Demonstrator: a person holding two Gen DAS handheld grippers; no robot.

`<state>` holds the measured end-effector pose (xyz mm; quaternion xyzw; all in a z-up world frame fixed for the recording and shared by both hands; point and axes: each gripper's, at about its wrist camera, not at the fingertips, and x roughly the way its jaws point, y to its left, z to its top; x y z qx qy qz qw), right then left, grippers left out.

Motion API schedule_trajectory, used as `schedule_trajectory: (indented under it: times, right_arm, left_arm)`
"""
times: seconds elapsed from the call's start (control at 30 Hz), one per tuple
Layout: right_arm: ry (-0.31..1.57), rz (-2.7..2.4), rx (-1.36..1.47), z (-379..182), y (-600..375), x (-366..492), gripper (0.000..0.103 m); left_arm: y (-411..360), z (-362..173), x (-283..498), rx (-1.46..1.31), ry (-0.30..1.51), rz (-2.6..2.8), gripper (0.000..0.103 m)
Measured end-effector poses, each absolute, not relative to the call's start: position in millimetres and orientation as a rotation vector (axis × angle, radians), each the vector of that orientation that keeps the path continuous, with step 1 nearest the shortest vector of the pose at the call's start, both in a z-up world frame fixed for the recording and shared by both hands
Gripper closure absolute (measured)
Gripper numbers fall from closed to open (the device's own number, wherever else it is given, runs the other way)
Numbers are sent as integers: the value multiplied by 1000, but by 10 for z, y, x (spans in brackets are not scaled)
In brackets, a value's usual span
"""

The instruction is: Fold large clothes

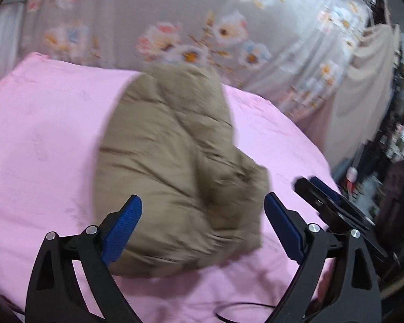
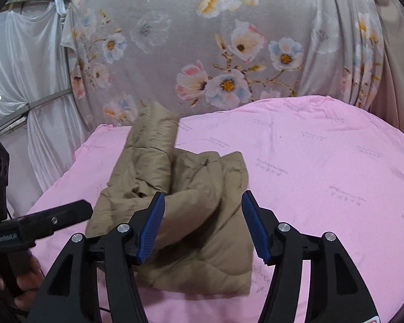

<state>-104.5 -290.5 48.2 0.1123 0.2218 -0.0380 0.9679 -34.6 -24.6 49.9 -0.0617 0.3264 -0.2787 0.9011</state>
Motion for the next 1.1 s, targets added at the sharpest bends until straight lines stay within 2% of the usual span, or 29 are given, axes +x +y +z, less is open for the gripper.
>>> schedule_trajectory:
  times: [0.17, 0.33, 0.47, 0.5, 0.53, 0.57, 0.67, 0.7, 0.9, 1.1]
  right_arm:
    - [487, 34, 145, 601, -2422, -814, 35]
    - [566, 13, 67, 505, -2150, -447, 35]
    - [659, -22, 170, 456, -2289, -99, 36]
    - [705, -36, 215, 409, -2370, 14, 38]
    - [741, -39, 250, 350, -2435, 93, 50]
    - [768, -35, 281, 283, -2493, 151, 68]
    - [799, -5, 397, 105, -2743, 207, 80]
    - [794, -10, 420, 75, -2817, 186, 81]
    - [788, -23, 564, -222, -3255, 56, 82]
    - [778, -36, 546, -449, -3333, 88, 82]
  left_arm:
    - [151, 567, -9, -119, 674, -305, 16]
    - [302, 558, 200, -99, 678, -233, 16]
    - [102, 551, 355, -59, 672, -234, 16]
    - [29, 535, 425, -46, 680, -234, 17]
    - [-91, 528, 463, -41, 687, -236, 18]
    - [-175, 503, 516, -36, 698, -236, 18]
    - [-341, 389, 673, -46, 737, -230, 22]
    - [-404, 346, 725, -40, 754, -233, 25]
    - [-683, 48, 841, -29, 804, -244, 23]
    - [-880, -141, 827, 7, 794, -221, 23]
